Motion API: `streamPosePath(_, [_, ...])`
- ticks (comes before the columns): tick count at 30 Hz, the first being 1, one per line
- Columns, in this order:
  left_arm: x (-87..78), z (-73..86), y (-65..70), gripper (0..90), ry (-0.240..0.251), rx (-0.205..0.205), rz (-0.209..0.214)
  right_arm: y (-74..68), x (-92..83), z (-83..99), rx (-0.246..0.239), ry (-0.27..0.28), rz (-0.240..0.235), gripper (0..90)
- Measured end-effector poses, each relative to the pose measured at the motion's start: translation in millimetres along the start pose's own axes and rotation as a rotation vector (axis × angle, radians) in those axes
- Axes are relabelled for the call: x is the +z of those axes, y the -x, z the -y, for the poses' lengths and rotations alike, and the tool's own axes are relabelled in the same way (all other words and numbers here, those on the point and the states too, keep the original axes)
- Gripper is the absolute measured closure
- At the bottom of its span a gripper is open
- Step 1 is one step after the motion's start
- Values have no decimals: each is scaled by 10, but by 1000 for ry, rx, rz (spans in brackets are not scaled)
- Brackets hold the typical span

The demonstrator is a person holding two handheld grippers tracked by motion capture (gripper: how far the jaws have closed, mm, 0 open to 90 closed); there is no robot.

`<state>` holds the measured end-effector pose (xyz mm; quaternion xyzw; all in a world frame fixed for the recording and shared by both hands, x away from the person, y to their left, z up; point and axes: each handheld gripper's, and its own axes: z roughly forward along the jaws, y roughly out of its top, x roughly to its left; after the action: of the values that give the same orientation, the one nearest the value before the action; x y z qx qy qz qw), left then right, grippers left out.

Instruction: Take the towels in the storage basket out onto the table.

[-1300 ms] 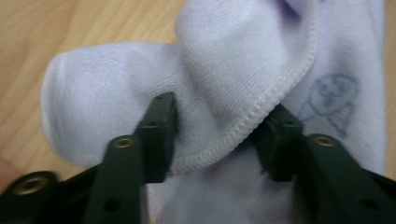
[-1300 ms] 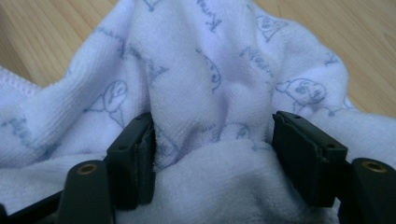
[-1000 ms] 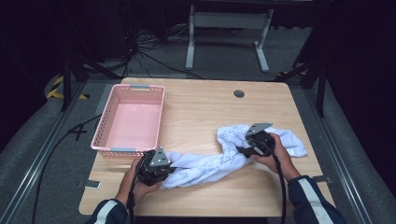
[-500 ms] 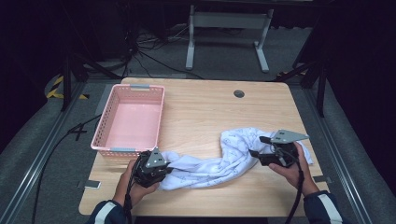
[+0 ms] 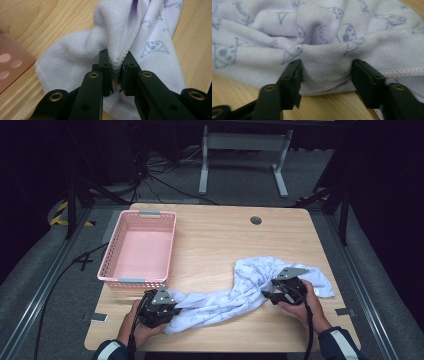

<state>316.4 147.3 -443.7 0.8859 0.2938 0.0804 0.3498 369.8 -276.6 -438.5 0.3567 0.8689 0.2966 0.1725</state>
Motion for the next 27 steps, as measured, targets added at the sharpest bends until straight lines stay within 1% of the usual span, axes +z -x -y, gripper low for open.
streamPosePath(1, [-4, 3, -3, 809, 4, -4, -6, -3, -16, -4, 4, -3, -10, 677])
streamPosePath(2, [-21, 11, -24, 810, 5, -6, -14, -1, -34, -2, -1, 2, -17, 748])
streamPosePath(3, [-46, 15, -52, 813, 5, -4, -20, 4, -83, 5, -8, 2, -15, 800])
streamPosePath(4, [-62, 29, -71, 817, 16, -14, -24, 11, -128, 14, -5, 4, -18, 823])
streamPosePath(5, [-88, 39, -92, 824, 19, -25, -42, 22, -184, 29, -6, 14, -21, 829])
streamPosePath(6, [-134, 60, -133, 824, 38, -59, -32, 23, -254, 50, -2, 22, -8, 831])
streamPosePath(7, [-171, 77, -171, 825, 57, -80, -20, 25, -343, 88, 3, 30, -5, 833])
streamPosePath(8, [-205, 95, -190, 828, 71, -97, -27, 25, -414, 128, 17, 41, -14, 833])
streamPosePath(9, [-239, 107, -210, 832, 72, -93, -34, 20, -481, 173, 16, 44, -22, 834])
streamPosePath(10, [-262, 123, -215, 832, 82, -101, -42, 3, -544, 217, 16, 47, -23, 834])
streamPosePath(11, [-287, 136, -217, 834, 83, -110, -44, -19, -604, 260, 17, 43, -38, 837])
streamPosePath(12, [-310, 147, -231, 833, 96, -109, -52, -48, -657, 305, 20, 45, -58, 839])
streamPosePath(13, [-310, 147, -231, 830, 96, -109, -52, -48, -657, 305, 20, 45, -58, 839])
streamPosePath(14, [-340, 165, -242, 830, 109, -128, -59, -84, -699, 351, 27, 36, -86, 840])
streamPosePath(15, [-364, 181, -258, 826, 114, -127, -65, -138, -716, 408, 19, 4, -144, 845])
streamPosePath(16, [-375, 194, -262, 823, 115, -134, -67, -211, -721, 466, -2, -22, -182, 847])
streamPosePath(17, [-380, 224, -262, 816, 96, -137, -73, -305, -714, 533, -4, -50, -246, 841])
streamPosePath(18, [-380, 224, -262, 816, 96, -137, -73, -305, -714, 533, -4, -50, -246, 841])
streamPosePath(19, [-375, 232, -263, 816, 92, -131, -79, -370, -700, 572, -17, -77, -284, 832])
streamPosePath(20, [-370, 246, -260, 812, 83, -136, -73, -409, -692, 588, -24, -90, -288, 813])
streamPosePath(21, [-365, 257, -250, 806, 76, -138, -78, -448, -682, 607, -30, -100, -292, 784])
streamPosePath(22, [-367, 262, -246, 796, 67, -132, -98, -485, -677, 622, -31, -115, -302, 720])
streamPosePath(23, [-363, 270, -244, 774, 62, -132, -96, -515, -668, 637, -43, -126, -295, 630])
streamPosePath(24, [-364, 278, -246, 727, 57, -134, -102, -524, -670, 642, -40, -120, -277, 572])
streamPosePath(25, [-362, 290, -238, 667, 56, -144, -108, -511, -685, 641, -29, -103, -262, 560])
streamPosePath(26, [-359, 300, -235, 611, 57, -151, -108, -487, -734, 616, -34, -63, -231, 486])
streamPosePath(27, [-354, 313, -242, 575, 44, -156, -107, -468, -771, 590, -34, -36, -203, 451])
